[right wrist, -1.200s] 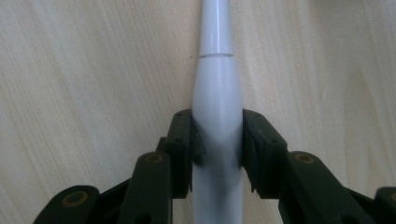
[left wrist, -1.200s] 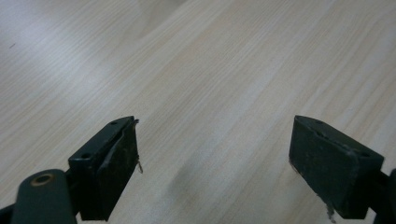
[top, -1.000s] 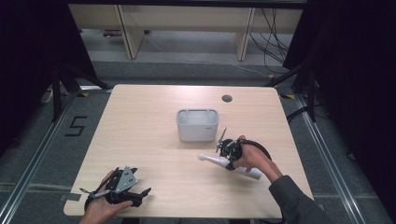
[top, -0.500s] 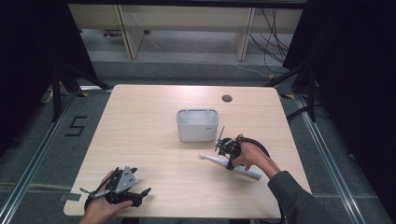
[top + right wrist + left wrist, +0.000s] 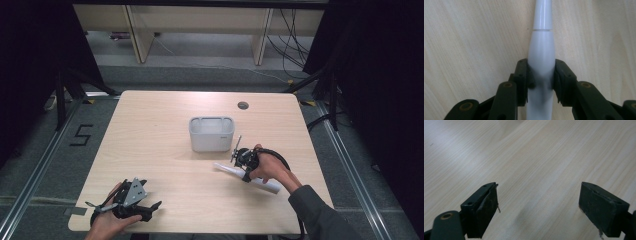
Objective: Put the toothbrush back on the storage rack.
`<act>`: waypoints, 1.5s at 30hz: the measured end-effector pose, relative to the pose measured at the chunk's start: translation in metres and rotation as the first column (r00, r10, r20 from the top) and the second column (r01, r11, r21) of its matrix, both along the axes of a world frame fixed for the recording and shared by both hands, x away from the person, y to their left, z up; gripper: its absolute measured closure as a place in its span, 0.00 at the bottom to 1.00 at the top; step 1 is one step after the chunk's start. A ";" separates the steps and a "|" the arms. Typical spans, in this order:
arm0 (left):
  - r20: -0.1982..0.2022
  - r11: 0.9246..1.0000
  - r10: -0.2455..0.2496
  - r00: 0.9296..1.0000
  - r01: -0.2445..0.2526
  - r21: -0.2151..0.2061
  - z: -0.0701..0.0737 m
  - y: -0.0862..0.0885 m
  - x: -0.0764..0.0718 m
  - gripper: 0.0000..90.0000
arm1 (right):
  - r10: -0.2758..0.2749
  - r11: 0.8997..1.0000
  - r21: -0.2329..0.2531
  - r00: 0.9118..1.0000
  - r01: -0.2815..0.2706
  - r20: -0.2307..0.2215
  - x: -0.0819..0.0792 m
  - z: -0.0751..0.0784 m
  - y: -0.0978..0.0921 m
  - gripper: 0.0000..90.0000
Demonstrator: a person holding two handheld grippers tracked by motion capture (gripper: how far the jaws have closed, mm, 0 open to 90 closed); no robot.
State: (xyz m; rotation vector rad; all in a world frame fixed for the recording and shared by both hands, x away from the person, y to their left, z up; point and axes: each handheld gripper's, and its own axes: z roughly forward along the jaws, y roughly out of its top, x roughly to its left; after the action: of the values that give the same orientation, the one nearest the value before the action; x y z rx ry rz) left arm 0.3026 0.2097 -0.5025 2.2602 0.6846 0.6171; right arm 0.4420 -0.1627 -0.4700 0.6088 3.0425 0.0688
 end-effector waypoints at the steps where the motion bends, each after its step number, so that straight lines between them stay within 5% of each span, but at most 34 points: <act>1: 0.004 1.000 -0.003 1.000 0.003 0.004 0.000 0.000 0.000 0.17 | 0.018 1.000 0.020 1.000 -0.018 0.021 -0.001 0.004 -0.002 0.75; 6: -0.003 1.000 0.002 1.000 -0.002 -0.004 0.000 0.000 0.000 0.17 | -0.027 0.997 0.075 0.997 0.022 0.071 -0.010 0.020 -0.008 0.75; 10: 0.006 1.000 0.009 1.000 -0.009 -0.005 -0.001 -0.001 0.000 0.17 | -0.062 0.981 0.192 0.990 0.036 0.130 -0.017 0.039 -0.019 0.75; 11: 0.006 1.000 0.008 1.000 -0.008 -0.003 -0.001 -0.001 0.000 0.17 | -0.089 0.963 0.267 0.983 0.044 0.159 -0.020 0.049 -0.025 0.75; 12: 0.005 1.000 0.008 1.000 -0.008 -0.002 -0.001 -0.001 0.000 0.17 | -0.089 0.963 0.267 0.983 0.044 0.159 -0.020 0.049 -0.025 0.75; 16: 0.005 1.000 0.011 1.000 -0.011 -0.005 -0.001 -0.001 0.000 0.17 | -0.145 0.921 0.387 0.967 0.055 0.209 -0.024 0.064 -0.037 0.75; 19: 0.003 1.000 0.008 1.000 -0.008 -0.002 -0.001 0.000 0.000 0.17 | -0.201 0.876 0.480 0.946 0.058 0.254 -0.023 0.073 -0.045 0.75; 20: 0.003 1.000 0.008 1.000 -0.008 -0.004 -0.001 0.000 0.000 0.17 | -0.201 0.876 0.480 0.946 0.058 0.254 -0.023 0.073 -0.045 0.75; 21: 0.003 1.000 0.007 1.000 -0.007 -0.002 -0.001 0.000 0.000 0.17 | -0.233 0.862 0.502 0.933 0.068 0.273 -0.024 0.075 -0.046 0.75; 23: -0.001 1.000 0.005 1.000 -0.005 0.000 -0.001 0.000 0.000 0.17 | -0.218 0.849 0.528 0.928 0.028 0.301 -0.021 0.078 -0.051 0.75; 26: -0.003 1.000 0.003 1.000 -0.003 -0.001 -0.001 0.000 0.001 0.17 | -0.261 0.811 0.583 0.918 0.042 0.298 -0.021 0.082 -0.053 0.75; 29: 0.002 1.000 0.008 1.000 -0.008 0.006 -0.001 0.000 0.001 0.17 | -0.305 0.790 0.609 0.905 0.067 0.297 -0.021 0.085 -0.056 0.75; 31: -0.001 1.000 0.007 1.000 -0.007 0.005 -0.001 0.000 0.001 0.17 | -0.302 0.771 0.636 0.904 0.045 0.302 -0.019 0.086 -0.057 0.75; 32: -0.001 1.000 0.007 1.000 -0.007 0.000 -0.001 0.000 0.001 0.17 | -0.311 0.771 0.634 0.905 0.062 0.290 -0.019 0.088 -0.059 0.75; 33: -0.002 1.000 0.007 1.000 -0.007 0.001 -0.001 0.000 0.001 0.17 | -0.318 0.760 0.649 0.891 0.035 0.325 -0.017 0.087 -0.058 0.75; 34: 0.001 1.000 0.008 1.000 -0.008 -0.005 -0.001 0.000 0.001 0.17 | -0.319 0.757 0.651 0.898 0.049 0.303 -0.018 0.089 -0.059 0.75; 35: -0.002 1.000 0.000 1.000 0.000 0.004 -0.001 0.001 0.001 0.17 | -0.333 0.740 0.671 0.893 0.049 0.302 -0.018 0.089 -0.059 0.75; 39: 0.009 1.000 0.009 1.000 -0.009 0.011 0.000 0.001 0.001 0.17 | -0.336 0.731 0.681 0.885 0.029 0.323 -0.016 0.090 -0.058 0.75; 44: 0.001 1.000 0.005 1.000 -0.005 0.000 -0.001 0.000 0.000 0.17 | -0.341 0.717 0.697 0.884 0.025 0.319 -0.015 0.092 -0.057 0.75; 45: -0.002 1.000 0.002 1.000 -0.002 0.002 -0.001 0.000 0.001 0.17 | -0.348 0.715 0.699 0.873 0.013 0.340 -0.015 0.092 -0.057 0.75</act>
State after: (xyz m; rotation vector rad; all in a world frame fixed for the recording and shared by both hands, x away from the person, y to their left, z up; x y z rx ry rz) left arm 0.3031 0.2099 -0.5030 2.2620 0.6874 0.6169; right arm 0.4268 -0.2199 -0.3779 0.7837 2.4008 1.1906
